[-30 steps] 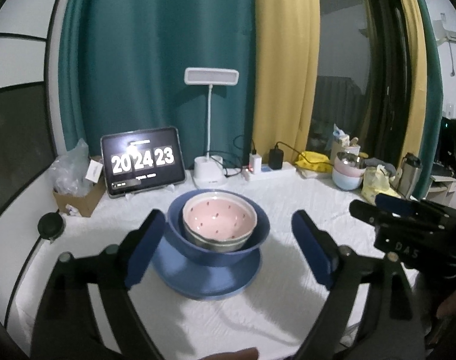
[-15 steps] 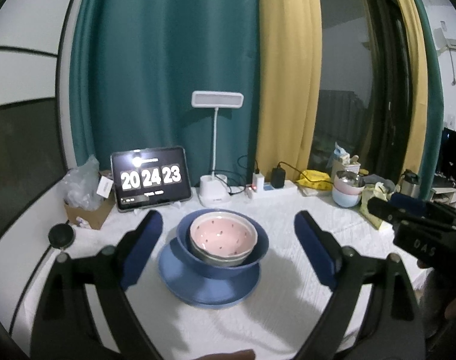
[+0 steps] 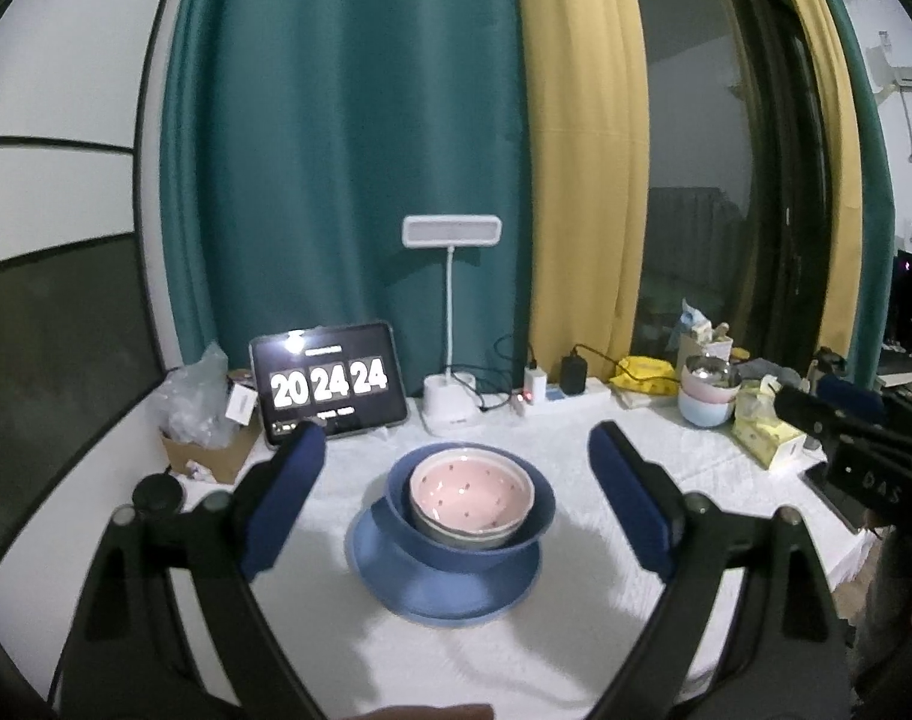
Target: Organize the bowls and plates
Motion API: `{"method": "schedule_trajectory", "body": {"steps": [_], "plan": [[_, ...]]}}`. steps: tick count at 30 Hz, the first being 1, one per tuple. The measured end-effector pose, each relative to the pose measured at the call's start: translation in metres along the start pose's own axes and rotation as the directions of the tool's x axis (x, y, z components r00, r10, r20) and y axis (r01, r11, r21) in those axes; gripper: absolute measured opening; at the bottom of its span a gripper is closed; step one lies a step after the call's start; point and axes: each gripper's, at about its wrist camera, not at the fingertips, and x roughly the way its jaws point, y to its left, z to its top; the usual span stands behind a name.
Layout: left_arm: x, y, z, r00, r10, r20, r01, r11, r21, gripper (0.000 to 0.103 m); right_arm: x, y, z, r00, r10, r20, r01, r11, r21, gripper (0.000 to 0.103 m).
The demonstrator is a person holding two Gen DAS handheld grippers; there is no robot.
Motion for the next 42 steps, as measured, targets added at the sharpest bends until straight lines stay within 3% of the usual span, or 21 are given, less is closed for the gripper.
{"method": "schedule_trajectory", "body": {"steps": [19,42], "plan": [[-0.007,0.001,0.017,0.999,-0.004,0.051,0.005,1.0,-0.009,0.091,-0.007,-0.001,0.004,1.0,-0.004,0.014,0.004,1.0,0.001,0.054],[-0.006,-0.004,0.018,0.999,-0.012,0.047,0.012,1.0,-0.005,0.091,-0.006,0.0,0.004,1.0,-0.005,0.014,0.005,1.0,0.001,0.054]]}}
